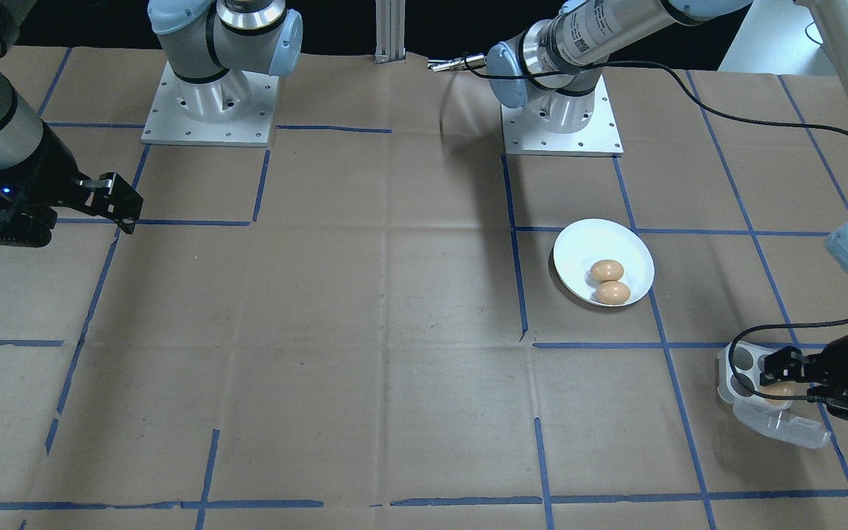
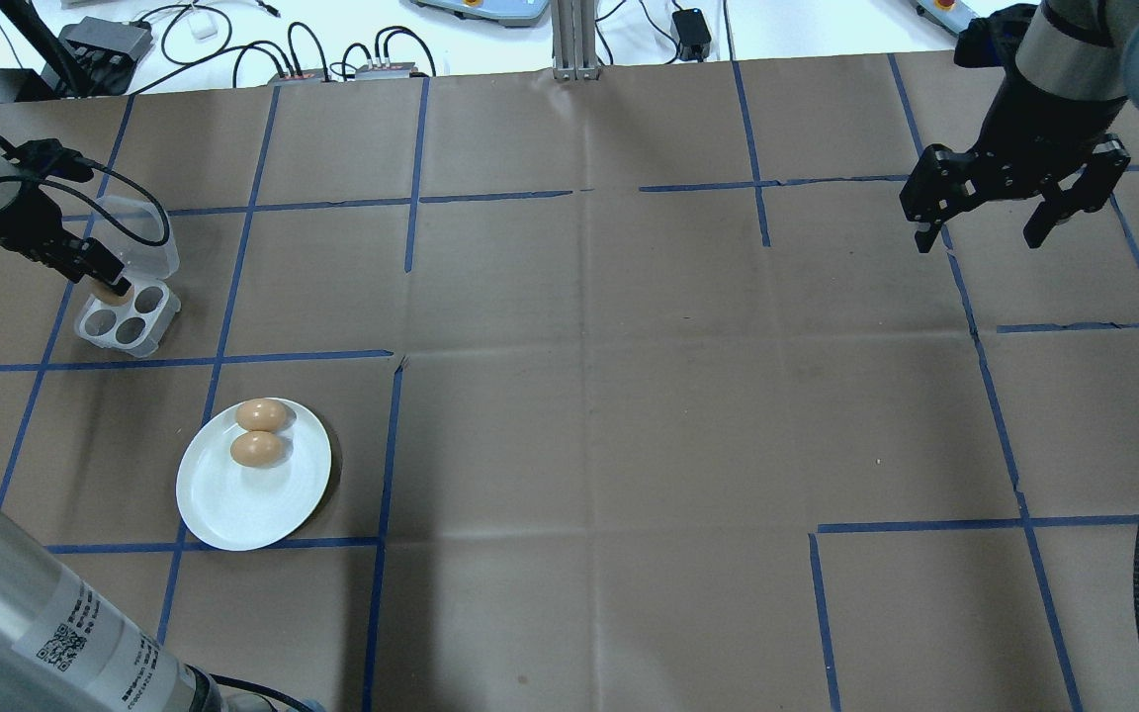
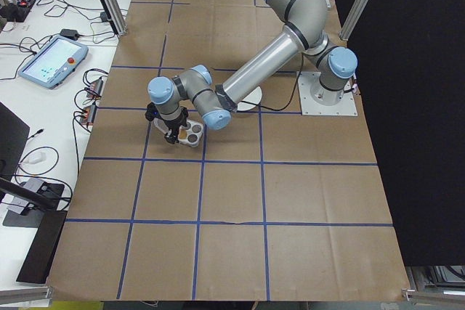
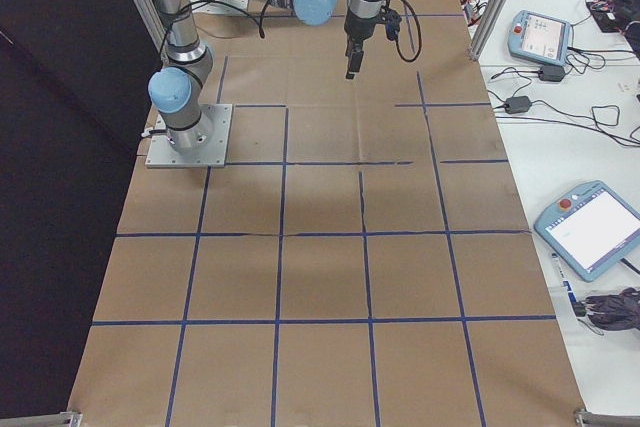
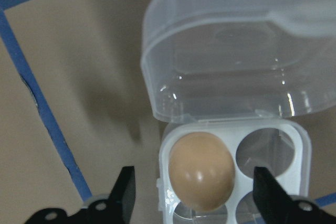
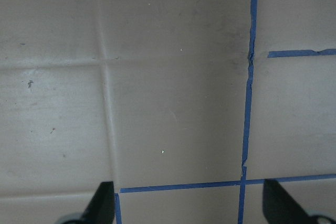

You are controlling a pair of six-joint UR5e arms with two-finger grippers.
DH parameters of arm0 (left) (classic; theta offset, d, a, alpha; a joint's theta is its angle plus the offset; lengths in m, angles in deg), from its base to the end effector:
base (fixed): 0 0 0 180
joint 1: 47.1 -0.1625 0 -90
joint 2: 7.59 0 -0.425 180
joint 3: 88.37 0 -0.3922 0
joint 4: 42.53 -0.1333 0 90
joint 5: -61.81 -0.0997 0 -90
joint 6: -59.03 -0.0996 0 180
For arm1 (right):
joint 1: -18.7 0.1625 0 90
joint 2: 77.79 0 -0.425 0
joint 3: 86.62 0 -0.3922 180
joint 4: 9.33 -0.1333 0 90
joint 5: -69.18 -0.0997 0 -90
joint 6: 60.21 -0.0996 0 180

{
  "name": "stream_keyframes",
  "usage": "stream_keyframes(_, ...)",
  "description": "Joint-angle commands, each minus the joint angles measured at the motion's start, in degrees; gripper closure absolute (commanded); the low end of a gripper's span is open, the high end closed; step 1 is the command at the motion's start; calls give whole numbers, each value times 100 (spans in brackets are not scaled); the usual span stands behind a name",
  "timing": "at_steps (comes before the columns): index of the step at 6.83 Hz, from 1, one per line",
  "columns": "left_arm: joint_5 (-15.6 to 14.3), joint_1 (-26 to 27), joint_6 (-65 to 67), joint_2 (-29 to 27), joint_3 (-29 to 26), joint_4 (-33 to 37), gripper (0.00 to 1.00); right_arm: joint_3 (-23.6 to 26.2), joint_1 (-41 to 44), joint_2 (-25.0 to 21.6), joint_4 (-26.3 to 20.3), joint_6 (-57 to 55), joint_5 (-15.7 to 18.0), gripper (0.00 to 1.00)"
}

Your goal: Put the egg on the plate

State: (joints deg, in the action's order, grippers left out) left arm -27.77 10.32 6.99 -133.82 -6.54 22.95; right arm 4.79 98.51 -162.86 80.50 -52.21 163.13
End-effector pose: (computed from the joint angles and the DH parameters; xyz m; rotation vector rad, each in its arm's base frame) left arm 0.2590 -0.6541 0.2153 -0.5225 -3.0495 -0.0631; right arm 0.0335 -0.5284 0.4326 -0.0529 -3.0853 -0.1901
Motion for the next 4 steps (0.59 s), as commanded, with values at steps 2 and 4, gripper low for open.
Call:
stream_keyframes(2,2,24,19,-68,-35,0,21,0,0,0,0,0,0,0)
stream_keyframes(4,2,41,45,-60,-36,0,44,0,0,0,0,0,0,0)
